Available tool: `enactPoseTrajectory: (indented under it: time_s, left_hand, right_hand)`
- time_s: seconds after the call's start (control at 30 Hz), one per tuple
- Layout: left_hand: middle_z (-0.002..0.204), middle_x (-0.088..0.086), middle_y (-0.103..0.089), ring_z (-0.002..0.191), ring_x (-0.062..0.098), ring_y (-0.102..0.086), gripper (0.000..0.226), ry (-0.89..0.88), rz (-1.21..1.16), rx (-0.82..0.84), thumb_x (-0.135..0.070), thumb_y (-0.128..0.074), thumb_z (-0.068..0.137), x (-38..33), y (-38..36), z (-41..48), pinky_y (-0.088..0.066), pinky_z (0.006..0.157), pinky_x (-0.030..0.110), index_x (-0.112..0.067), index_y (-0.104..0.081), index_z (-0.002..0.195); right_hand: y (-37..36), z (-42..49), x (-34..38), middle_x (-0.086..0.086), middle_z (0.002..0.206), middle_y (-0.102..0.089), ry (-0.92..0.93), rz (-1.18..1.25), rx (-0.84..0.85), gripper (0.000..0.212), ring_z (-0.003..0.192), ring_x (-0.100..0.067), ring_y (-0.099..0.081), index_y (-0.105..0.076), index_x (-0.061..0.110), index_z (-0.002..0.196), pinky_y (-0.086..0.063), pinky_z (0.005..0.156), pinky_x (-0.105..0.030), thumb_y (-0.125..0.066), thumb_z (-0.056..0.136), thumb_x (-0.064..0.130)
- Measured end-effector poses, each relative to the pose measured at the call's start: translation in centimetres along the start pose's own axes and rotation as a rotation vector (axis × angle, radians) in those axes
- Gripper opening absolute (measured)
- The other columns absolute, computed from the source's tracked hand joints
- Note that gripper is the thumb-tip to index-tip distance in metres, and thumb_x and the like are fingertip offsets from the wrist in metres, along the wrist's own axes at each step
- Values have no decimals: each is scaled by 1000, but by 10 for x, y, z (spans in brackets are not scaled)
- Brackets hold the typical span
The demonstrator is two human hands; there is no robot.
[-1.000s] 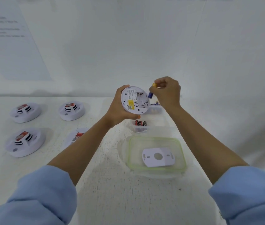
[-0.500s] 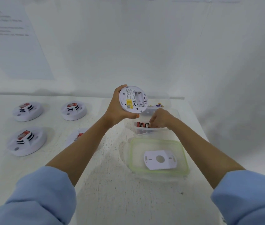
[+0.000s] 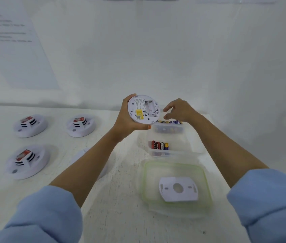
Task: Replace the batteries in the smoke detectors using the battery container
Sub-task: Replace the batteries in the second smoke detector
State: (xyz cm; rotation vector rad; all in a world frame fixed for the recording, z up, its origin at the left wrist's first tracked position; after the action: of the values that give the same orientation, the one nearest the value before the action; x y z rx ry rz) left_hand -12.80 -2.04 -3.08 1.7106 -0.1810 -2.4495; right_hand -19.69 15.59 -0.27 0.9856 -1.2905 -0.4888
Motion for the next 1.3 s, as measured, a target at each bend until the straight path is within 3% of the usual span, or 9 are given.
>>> enactPoseTrajectory:
  time_s: [0.07, 0.17, 0.37, 0.5, 0.7, 0.83, 1.0, 1.1, 1.3]
  left_hand:
    - [123, -8, -41, 106, -15, -48, 101, 2, 12, 5, -1, -80, 48, 3, -1, 6, -47, 81, 11, -9, -27, 134]
    - [122, -8, -41, 106, -15, -48, 100, 10, 21, 11, -1, -80, 48, 7, -3, 14, -48, 83, 12, -8, -27, 133]
    - [120, -11, -41, 104, -18, -47, 102, 6, 47, 15, -1, -80, 49, 15, -4, 28, -46, 81, 9, -2, -25, 135]
    - [120, -10, -42, 105, -17, -47, 102, 5, 45, 11, -1, -80, 49, 20, -4, 32, -46, 81, 9, -1, -25, 135]
    - [121, -8, -42, 106, -14, -48, 103, 6, 37, 1, -1, -80, 47, 23, -5, 32, -48, 83, 12, -1, -26, 134]
    - [121, -7, -42, 106, -14, -48, 102, -5, 39, -3, -1, -80, 47, 19, -3, 31, -47, 83, 12, -1, -26, 134]
    - [123, -5, -41, 107, -13, -48, 103, -2, 11, 7, 0, -80, 47, 12, 1, 24, -48, 84, 14, -4, -26, 134]
    - [123, -5, -42, 107, -12, -49, 101, 10, -15, 22, 3, -79, 47, 9, 2, 17, -50, 82, 16, -7, -26, 133]
    - [120, -7, -43, 102, -12, -53, 104, -25, -20, 43, 5, -77, 48, -8, -6, 6, -51, 77, 15, 0, -22, 135]
  right_hand:
    - [-14, 18, -6, -6, 113, -60, 3, -65, 68, 40, 87, -19, -57, -65, 9, 111, -40, 74, -26, -75, 74, 20]
    - [-29, 39, -13, -4, 103, -60, -11, -81, 176, 46, 83, -14, -51, -64, 12, 115, -38, 74, -25, -77, 73, 26]
    - [-52, 62, -23, -6, 123, -60, -19, -204, 308, 37, 106, -23, -56, -63, 15, 118, -44, 92, -33, -66, 82, 23]
    - [-57, 66, -22, -9, 108, -66, 41, -244, 301, 20, 91, -23, -58, -66, 15, 100, -51, 86, -37, -64, 81, 20]
    - [-56, 60, -9, -11, 99, -66, 164, -218, 219, 24, 81, -22, -56, -64, 7, 104, -48, 73, -31, -63, 80, 10]
    - [-51, 55, -6, -17, 98, -69, 154, 1, 182, 27, 86, -30, -64, -66, 3, 100, -48, 67, -25, -69, 73, 3]
    - [-14, 35, -6, -13, 73, -65, -59, 508, 52, 33, 54, -14, -63, -60, 1, 110, -57, 62, -25, -64, 78, -6]
    - [15, 17, 6, -12, 68, -62, -52, 674, -64, 34, 51, -14, -59, -54, 5, 107, -55, 58, -23, -64, 77, -6]
    - [26, -25, 48, -8, 68, -66, 134, 424, -63, 8, 55, -12, -61, -68, 7, 74, -54, 60, -22, -71, 73, -1]
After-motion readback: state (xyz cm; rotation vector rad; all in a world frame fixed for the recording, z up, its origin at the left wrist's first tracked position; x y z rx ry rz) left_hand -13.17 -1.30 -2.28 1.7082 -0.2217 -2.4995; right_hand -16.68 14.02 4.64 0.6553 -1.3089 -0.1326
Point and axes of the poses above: each hand's wrist, its own z-axis towards the middle knuckle, its own y-axis out of the back of the hand, x = y × z, the point moved 5 cm from there along z, towards the middle knuckle
